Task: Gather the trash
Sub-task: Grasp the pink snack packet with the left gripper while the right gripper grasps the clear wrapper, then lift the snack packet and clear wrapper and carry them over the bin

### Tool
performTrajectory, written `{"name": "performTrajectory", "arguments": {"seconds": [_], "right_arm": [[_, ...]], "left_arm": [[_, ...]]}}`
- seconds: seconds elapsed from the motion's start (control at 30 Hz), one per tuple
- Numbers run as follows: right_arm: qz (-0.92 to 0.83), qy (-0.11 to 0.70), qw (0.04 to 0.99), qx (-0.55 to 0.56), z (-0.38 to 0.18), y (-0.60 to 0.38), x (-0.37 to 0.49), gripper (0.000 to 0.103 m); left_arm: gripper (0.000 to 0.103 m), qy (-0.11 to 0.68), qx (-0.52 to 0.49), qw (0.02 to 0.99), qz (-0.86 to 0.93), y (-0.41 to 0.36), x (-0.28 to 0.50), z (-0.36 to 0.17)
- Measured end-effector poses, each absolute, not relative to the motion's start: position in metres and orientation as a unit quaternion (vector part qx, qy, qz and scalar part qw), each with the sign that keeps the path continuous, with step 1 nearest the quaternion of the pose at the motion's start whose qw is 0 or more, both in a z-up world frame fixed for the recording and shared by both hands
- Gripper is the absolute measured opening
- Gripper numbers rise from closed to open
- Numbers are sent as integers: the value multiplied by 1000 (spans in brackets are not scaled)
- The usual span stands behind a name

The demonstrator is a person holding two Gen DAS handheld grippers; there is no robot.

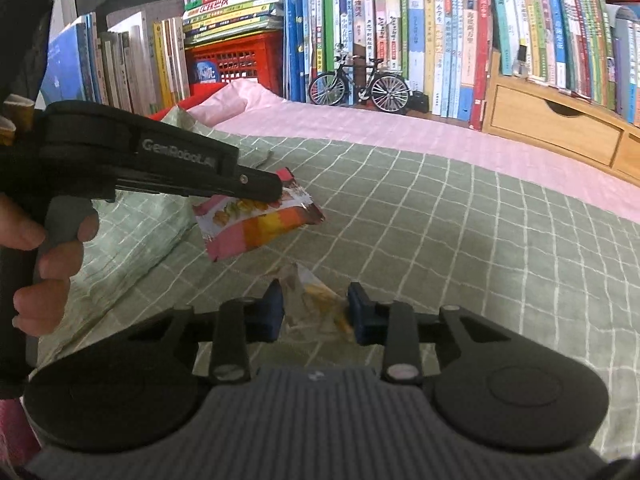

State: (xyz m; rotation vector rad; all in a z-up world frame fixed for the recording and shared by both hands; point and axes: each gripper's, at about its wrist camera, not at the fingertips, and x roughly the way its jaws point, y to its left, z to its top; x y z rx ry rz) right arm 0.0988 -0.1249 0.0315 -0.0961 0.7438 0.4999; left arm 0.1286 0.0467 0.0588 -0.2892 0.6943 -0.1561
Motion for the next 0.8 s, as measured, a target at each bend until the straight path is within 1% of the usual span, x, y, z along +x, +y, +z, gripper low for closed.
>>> {"name": "performTrajectory", "arguments": {"seconds": [0.37, 0.8], "right_arm": [[229, 359, 905, -23, 47, -169, 52, 38], [204, 362, 910, -1, 51, -213, -3, 38]], "left_arm": [[22, 315, -119, 932, -131, 23, 63, 80], [22, 305, -94, 932, -171, -4, -5, 81]]}}
